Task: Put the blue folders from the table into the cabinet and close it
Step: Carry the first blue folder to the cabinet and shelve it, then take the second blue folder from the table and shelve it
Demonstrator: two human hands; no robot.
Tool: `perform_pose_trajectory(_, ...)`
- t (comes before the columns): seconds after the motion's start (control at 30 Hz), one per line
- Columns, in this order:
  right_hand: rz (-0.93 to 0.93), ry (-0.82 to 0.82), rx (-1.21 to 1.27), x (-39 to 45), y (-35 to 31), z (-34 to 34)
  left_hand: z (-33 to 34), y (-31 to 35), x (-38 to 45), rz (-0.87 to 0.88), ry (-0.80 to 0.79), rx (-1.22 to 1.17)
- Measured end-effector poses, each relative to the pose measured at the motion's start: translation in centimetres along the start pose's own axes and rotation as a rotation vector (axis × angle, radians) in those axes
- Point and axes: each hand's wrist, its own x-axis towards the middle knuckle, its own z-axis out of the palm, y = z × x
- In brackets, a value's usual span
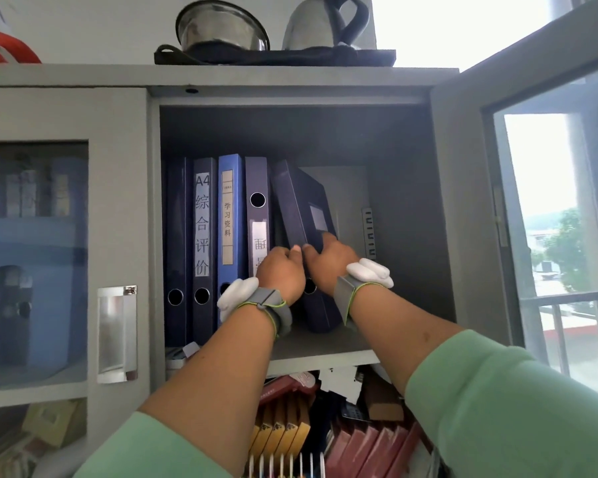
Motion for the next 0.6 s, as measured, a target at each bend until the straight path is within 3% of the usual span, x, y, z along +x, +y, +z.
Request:
perform_pose_trajectory(0.3, 0.083, 0.132, 0.205, -3.2, -0.8, -1.7, 0.6, 1.2, -2.5, -0.002, -0.011, -0.163)
perform_pose_trajectory(0.53, 0.173, 0.100, 0.370, -7.5, -3.1, -4.2, -2.2, 1.4, -5.6, 0.021, 0.006, -0.262)
perform_pose_trajectory(0.6, 0.193, 0.119, 0.394, -9.9, -4.0, -5.6, -3.2, 1.8, -7.5, 0.018, -0.053, -0.312)
